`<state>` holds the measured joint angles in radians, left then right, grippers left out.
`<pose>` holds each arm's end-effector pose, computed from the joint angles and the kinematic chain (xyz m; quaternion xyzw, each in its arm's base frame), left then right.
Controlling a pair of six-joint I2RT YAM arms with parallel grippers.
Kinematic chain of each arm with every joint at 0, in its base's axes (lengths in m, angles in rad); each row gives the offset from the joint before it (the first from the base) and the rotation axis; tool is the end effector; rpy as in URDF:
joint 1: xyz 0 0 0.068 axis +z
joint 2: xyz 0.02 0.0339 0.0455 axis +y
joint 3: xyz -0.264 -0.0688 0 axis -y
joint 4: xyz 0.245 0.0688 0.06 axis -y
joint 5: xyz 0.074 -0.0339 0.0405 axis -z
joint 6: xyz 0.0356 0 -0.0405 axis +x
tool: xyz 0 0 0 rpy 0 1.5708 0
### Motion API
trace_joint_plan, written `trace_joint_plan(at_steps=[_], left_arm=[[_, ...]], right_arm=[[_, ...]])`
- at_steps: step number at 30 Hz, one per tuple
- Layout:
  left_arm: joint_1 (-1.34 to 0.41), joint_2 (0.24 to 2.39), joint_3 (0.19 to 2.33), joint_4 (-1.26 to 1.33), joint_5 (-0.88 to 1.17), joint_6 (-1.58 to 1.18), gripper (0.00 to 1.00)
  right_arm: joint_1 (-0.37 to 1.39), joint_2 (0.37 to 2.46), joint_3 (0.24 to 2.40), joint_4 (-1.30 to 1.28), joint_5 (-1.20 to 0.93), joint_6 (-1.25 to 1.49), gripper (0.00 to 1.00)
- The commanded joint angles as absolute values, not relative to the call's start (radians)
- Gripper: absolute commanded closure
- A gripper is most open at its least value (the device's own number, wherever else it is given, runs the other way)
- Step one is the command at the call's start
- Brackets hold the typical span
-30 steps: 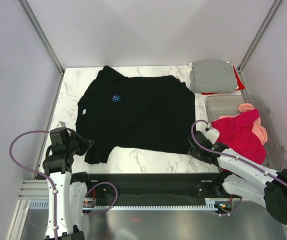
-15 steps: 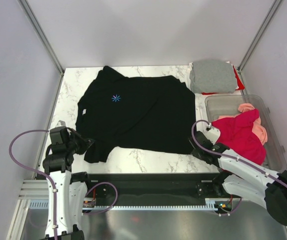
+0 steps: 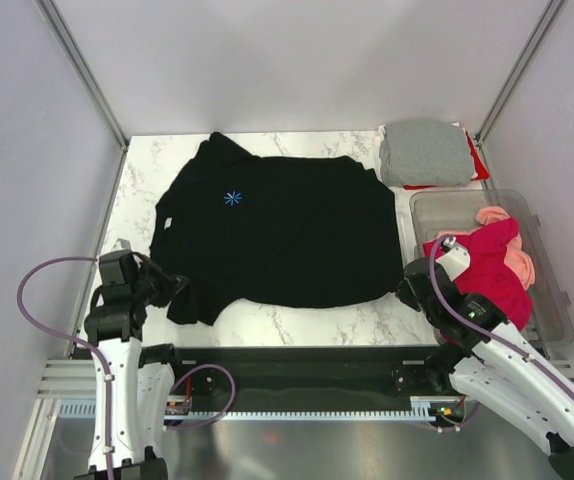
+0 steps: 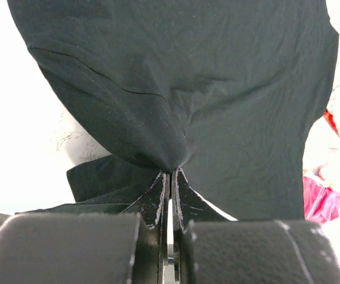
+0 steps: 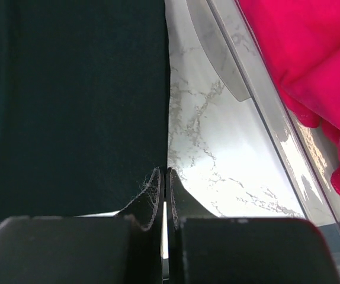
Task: Fold and stack the t-shirts
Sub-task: Fold the tshirt
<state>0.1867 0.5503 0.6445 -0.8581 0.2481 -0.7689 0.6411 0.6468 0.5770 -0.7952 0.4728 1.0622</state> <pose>0.1113 0.0121 0.2593 -0.3765 0.8328 -0.2208 0.3405 0.1111 0.0626 0.2349 0.2698 0.8752 0.1080 0.3867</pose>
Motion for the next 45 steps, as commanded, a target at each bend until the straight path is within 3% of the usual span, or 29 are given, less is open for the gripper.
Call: trace_joint_plan(at_steps=[1,6,12,17,32,37,38,39,40,41,42,44,45], left_arm=[[0.189,0.566,0.718,-0.827,0.267,-0.739,0.98],[0.187,0.672,0.798,-0.796,0.245,-0.678,0.98],[0.189,0.957,0.94,-0.718,0.31,-0.621,0.98],[0.187,1.207,1.106,-0.672,0.304,-0.588,0.98],[0.14,1.893,1.623,-0.692,0.387,-0.502,0.98],[0.124,2.112,1.849,-0.748,0.39,-0.479,0.85],[0.121,2.15,1.909,-0.809,0.394,-0.46,0.59],[0.123,2.187,2.051,-0.869,0.397,-0.451,0.47],[0.118,2.221,2.119,-0.923,0.397,-0.44,0.4],[0.114,2.224,2.164,-0.989,0.384,-0.43,0.32],[0.109,2.188,2.149,-0.988,0.33,-0.431,0.24],[0.112,2.038,2.045,-0.947,0.292,-0.442,0.09],[0.118,1.987,1.914,-0.898,0.276,-0.448,0.09]], right_arm=[[0.64,0.641,0.653,-0.857,0.508,1.065,1.0],[0.64,0.744,0.735,-0.831,0.548,1.022,1.0],[0.58,0.912,0.909,-0.793,0.623,0.922,1.0],[0.417,1.063,0.974,-0.651,0.503,0.804,1.0],[0.239,1.515,1.123,-0.411,0.364,0.719,1.0],[0.215,1.666,1.23,-0.39,0.354,0.703,1.0],[0.21,1.73,1.258,-0.391,0.339,0.696,1.0],[0.203,1.765,1.341,-0.399,0.319,0.683,0.9],[0.19,1.829,1.392,-0.457,0.307,0.666,0.48],[0.189,1.847,1.44,-0.487,0.304,0.655,0.31],[0.19,1.838,1.494,-0.521,0.298,0.646,0.22],[0.192,1.778,1.48,-0.522,0.287,0.647,0.2],[0.193,1.738,1.42,-0.517,0.275,0.653,0.18]])
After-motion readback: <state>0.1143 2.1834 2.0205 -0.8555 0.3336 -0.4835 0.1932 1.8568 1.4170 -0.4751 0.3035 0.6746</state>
